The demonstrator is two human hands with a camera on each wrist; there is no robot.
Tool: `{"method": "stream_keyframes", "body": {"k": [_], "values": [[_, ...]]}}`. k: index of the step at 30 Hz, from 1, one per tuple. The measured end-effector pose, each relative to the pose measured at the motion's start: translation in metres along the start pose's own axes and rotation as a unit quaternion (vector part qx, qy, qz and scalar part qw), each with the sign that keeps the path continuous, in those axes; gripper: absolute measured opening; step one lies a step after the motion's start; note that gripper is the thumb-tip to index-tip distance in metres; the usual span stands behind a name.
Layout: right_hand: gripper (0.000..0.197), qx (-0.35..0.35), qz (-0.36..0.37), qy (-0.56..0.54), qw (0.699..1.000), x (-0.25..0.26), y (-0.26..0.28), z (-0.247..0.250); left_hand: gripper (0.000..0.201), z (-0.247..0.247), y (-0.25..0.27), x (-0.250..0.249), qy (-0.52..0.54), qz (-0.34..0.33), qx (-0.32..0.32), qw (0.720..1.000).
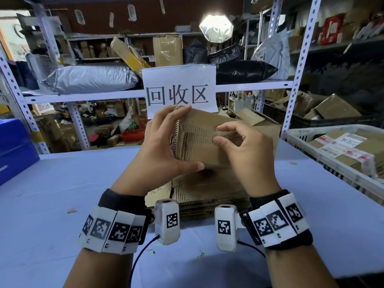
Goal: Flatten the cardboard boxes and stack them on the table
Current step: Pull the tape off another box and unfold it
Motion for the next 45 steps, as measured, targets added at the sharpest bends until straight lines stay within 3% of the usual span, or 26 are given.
{"method": "stream_keyframes", "body": {"k": [3, 7, 11, 15, 19, 21, 25, 38, 45], "values": [[0.018, -0.020, -0.016, -0.036, 0.999, -0.003, 0.000, 0.000, 0.106, 0.001, 0.000, 0.003, 0.004, 0.000, -0.001, 1.000], [0.018, -0.071, -0.095, -0.153, 0.981, -0.011, -0.001, 0.003, 0.105, 0.003, -0.001, 0.005, 0.027, 0.011, 0.002, 1.000], [0.012, -0.105, -0.120, -0.145, 0.976, -0.018, -0.001, 0.006, 0.105, 0.002, -0.001, 0.005, 0.025, 0.001, 0.005, 1.000], [0.012, -0.086, -0.131, -0.119, 0.980, -0.022, -0.002, 0.009, 0.106, 0.001, 0.000, 0.006, 0.025, 0.001, 0.008, 1.000], [0.044, -0.077, -0.145, -0.085, 0.983, -0.022, -0.001, 0.010, 0.106, -0.001, 0.001, 0.004, 0.025, -0.006, 0.018, 1.000], [0.049, -0.057, -0.138, -0.092, 0.985, -0.018, 0.000, 0.009, 0.105, -0.002, 0.001, 0.004, 0.025, -0.007, 0.017, 1.000], [0.039, 0.023, -0.152, -0.069, 0.986, -0.018, 0.001, 0.007, 0.104, -0.001, 0.000, 0.004, 0.025, 0.006, 0.005, 1.000], [0.016, -0.095, -0.137, -0.133, 0.977, -0.027, 0.003, 0.006, 0.104, 0.001, 0.002, 0.009, 0.041, 0.022, 0.001, 0.999], [0.023, -0.082, -0.144, -0.138, 0.977, -0.027, 0.002, 0.008, 0.103, 0.000, 0.004, 0.014, 0.044, 0.023, -0.005, 0.999]]}}
Point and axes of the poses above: each hand's wrist, its own y-axis away from the middle knuckle, its own z-axis out of the back of the hand, x = y × z, the point moved 1 cm from there along -y, towards the middle knuckle, and after that the axes turned 15 degrees about -y, right-handed, at the moved point
